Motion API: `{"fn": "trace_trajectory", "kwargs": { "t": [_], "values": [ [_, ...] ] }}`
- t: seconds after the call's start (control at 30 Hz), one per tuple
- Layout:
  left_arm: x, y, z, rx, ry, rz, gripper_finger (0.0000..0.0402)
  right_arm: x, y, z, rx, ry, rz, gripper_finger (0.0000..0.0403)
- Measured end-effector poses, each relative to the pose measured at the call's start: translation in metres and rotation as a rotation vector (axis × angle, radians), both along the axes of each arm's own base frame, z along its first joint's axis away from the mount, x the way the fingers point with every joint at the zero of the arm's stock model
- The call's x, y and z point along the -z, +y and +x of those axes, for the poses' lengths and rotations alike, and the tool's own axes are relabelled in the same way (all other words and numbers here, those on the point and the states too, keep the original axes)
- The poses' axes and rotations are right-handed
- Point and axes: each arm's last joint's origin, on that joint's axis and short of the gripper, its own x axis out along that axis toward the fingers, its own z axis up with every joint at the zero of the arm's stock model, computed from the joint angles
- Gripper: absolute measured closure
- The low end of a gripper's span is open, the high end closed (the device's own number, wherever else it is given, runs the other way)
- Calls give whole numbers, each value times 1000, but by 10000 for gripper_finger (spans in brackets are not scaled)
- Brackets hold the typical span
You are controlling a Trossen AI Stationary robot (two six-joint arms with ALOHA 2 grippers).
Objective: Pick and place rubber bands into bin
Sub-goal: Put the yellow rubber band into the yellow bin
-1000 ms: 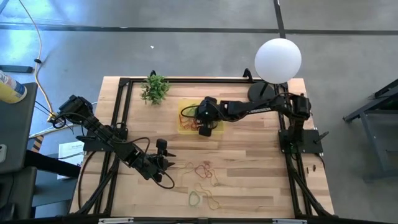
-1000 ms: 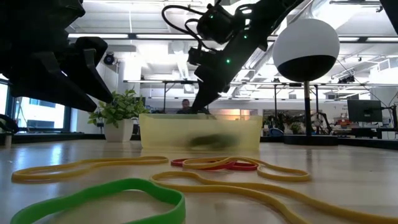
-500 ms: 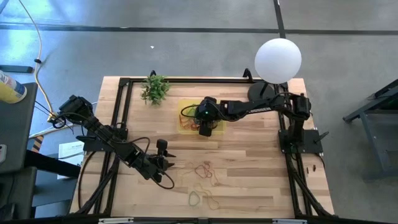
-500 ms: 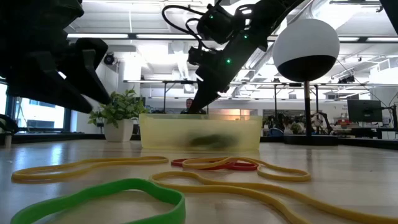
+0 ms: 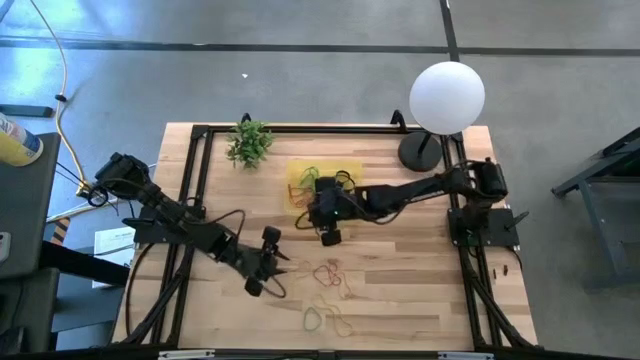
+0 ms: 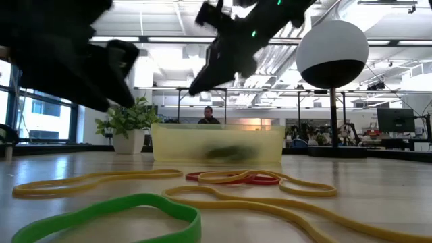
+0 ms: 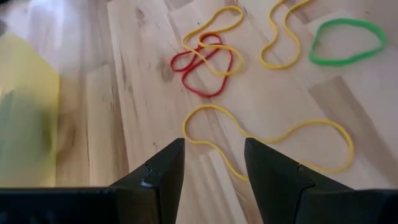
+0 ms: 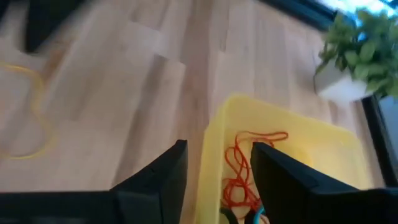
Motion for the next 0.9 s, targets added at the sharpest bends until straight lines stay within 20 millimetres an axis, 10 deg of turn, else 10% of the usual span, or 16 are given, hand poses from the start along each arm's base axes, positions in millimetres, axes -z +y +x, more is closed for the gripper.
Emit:
{"fn": "trace_trajectory", "kwargs": {
  "t": [0.9],
  "values": [
    [8, 1, 35, 221, 166, 42, 245, 15, 122, -44, -106, 263, 312, 260]
  ]
}}
